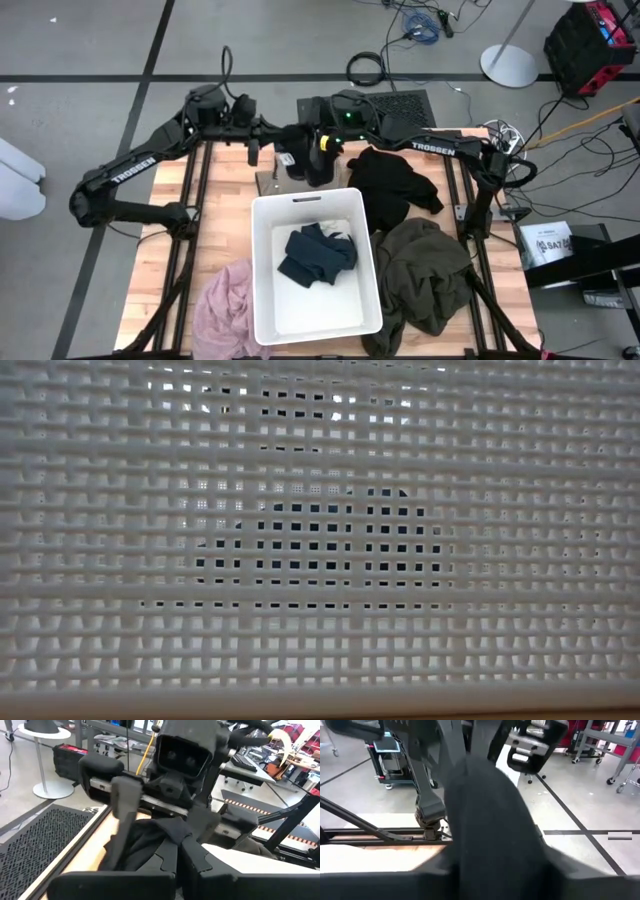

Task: Sort clothes
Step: Put the black boxer on top of the black shirt

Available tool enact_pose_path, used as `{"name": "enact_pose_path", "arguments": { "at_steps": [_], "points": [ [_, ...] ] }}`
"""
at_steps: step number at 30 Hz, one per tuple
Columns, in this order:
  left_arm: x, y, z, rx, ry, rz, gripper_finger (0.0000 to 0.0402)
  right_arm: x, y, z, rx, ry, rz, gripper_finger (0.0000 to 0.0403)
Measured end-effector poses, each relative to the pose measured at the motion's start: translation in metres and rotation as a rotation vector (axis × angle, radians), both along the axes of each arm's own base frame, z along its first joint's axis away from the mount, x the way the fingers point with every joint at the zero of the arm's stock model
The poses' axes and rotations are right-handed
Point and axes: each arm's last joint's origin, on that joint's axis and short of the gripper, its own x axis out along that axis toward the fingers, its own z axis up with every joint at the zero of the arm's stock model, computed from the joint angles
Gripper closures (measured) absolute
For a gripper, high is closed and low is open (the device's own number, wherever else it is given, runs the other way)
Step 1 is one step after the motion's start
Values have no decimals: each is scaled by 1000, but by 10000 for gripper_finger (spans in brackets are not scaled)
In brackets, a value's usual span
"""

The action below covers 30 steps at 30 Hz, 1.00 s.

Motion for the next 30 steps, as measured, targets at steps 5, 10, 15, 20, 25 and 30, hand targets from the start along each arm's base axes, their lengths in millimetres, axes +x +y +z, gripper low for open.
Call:
{"name": "enact_pose_path", "arguments": {
  "at_steps": [5,10,15,20,25,30],
  "points": [
    [-3,0,-8,16,86,32,360,-2,1,-1,-10,31,-1,385],
    [-9,2,-21,105,266,146,326,-12,-2,3,-20,85,-70,397],
    [-12,2,-28,119,355,192,314,-44,0,32,-62,105,-157,397],
    [-16,0,-32,91,411,185,313,-93,6,57,-40,194,-202,397],
    [-19,-2,-36,67,456,176,312,-144,13,68,33,337,-252,397],
    [-18,-2,-36,76,456,172,312,-180,19,64,147,408,-323,398]
  ]
}}
